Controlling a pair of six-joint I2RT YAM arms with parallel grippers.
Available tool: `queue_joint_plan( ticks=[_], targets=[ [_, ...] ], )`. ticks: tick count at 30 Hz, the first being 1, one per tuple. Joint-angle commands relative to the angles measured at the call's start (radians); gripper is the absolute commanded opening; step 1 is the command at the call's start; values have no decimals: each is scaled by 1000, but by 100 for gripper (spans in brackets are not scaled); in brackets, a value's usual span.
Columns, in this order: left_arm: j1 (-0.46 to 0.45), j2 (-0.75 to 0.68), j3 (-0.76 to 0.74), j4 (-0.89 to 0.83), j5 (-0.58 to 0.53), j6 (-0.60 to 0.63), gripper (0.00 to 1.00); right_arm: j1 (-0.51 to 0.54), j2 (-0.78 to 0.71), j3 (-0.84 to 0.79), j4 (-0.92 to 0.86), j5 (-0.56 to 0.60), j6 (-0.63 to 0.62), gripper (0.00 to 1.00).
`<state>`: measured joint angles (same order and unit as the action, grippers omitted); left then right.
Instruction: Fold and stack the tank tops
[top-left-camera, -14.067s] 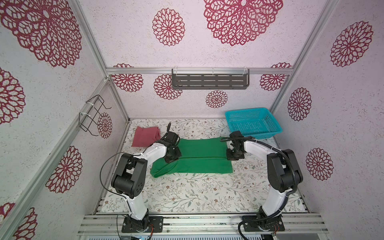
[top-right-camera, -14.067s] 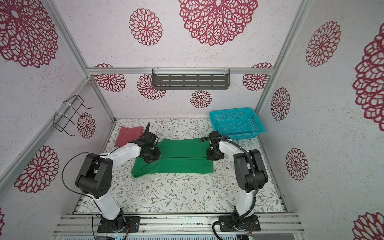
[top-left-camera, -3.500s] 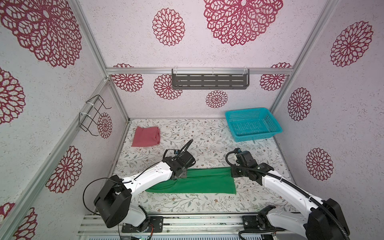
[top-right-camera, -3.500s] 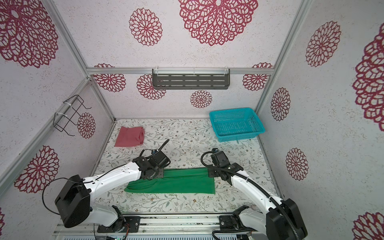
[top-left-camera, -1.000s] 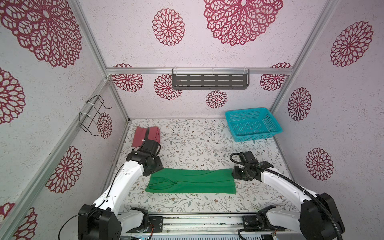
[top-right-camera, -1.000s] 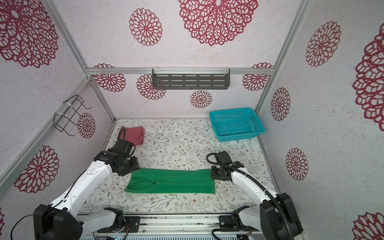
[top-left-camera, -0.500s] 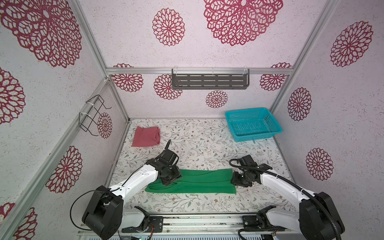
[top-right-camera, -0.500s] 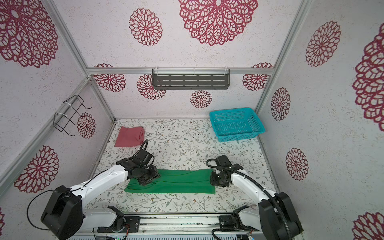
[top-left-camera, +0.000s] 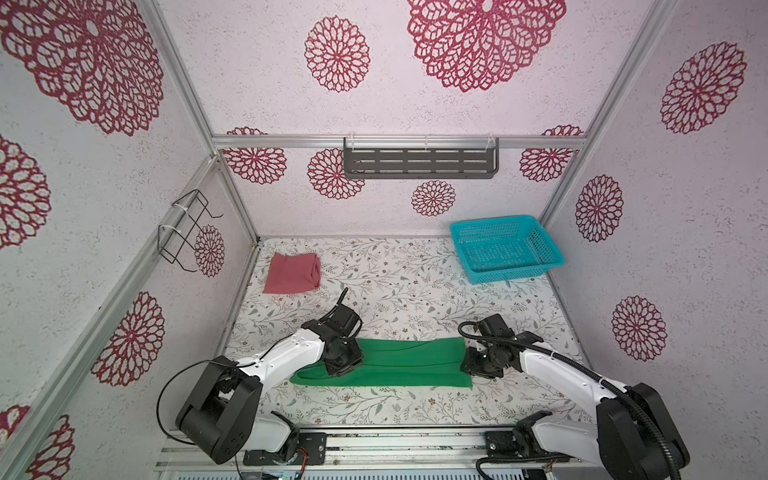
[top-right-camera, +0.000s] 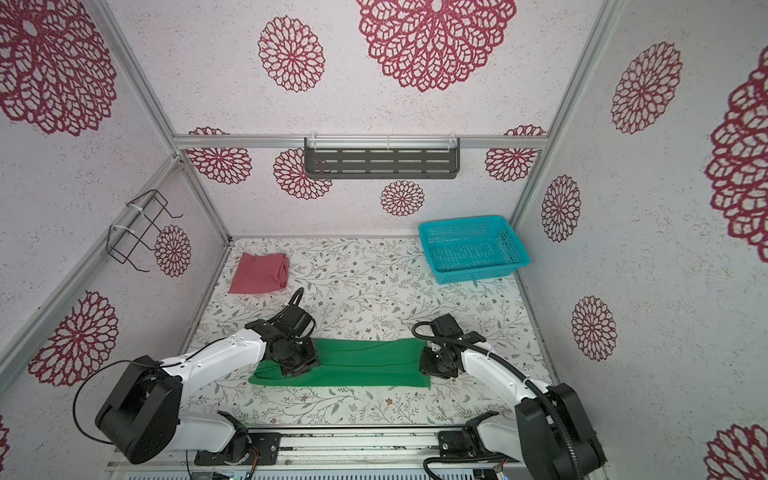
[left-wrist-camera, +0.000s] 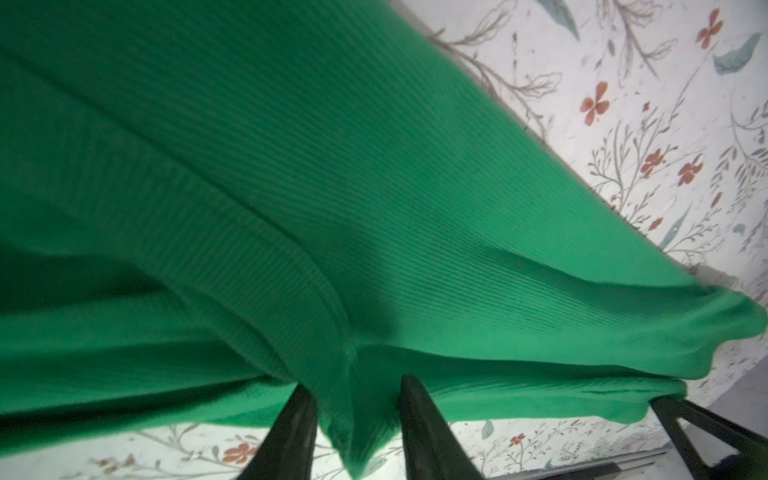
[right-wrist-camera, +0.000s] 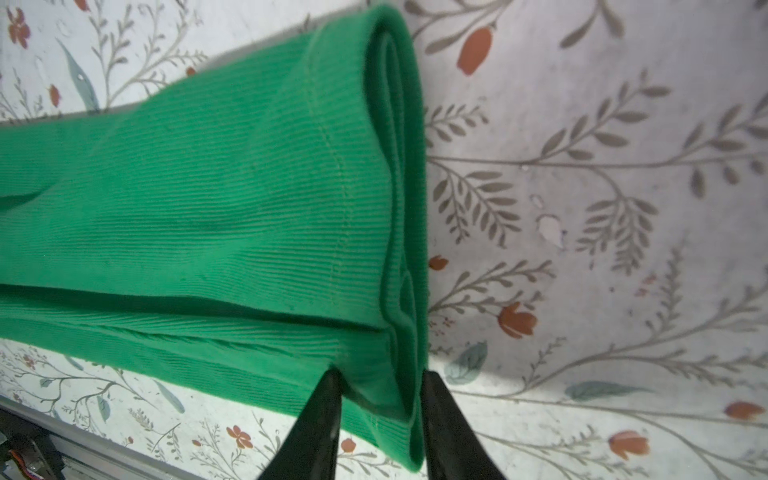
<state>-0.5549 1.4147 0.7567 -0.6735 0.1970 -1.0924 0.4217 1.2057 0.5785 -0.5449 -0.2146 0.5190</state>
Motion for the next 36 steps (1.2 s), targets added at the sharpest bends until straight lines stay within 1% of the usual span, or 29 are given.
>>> queue_joint_plan(
  ticks=[1,4,7,10,13,15,20,24,30,33,36],
  targets=[
    [-8,6,28,8,-14,1,27,6,-11,16,-11,1,15,29],
    [-8,-4,39,-19,-28,9,18,6,-9,37,-40,15,4,21],
    [-7,-13,57,-51,-40,23,10,5,-3,57,-68,25,-11,15],
    [-5,-10,83,-78,-52,45,6,6,6,85,-94,36,-28,11],
    [-1,2,118,-109,-69,73,3,5,15,120,-111,52,-42,4],
    [6,11,142,-124,-77,96,1,5,30,149,-122,61,-55,2],
    [47,49,212,-161,-84,172,0,-5,82,239,-145,90,-104,2],
    [102,109,293,-191,-92,268,0,-29,141,308,-111,107,-133,0],
    [186,267,459,-224,-83,432,0,-67,282,399,9,97,-166,0],
    [224,355,559,-251,-86,510,0,-84,371,465,43,91,-200,0],
    [255,437,652,-265,-86,561,0,-99,460,538,56,81,-235,0]
  ],
)
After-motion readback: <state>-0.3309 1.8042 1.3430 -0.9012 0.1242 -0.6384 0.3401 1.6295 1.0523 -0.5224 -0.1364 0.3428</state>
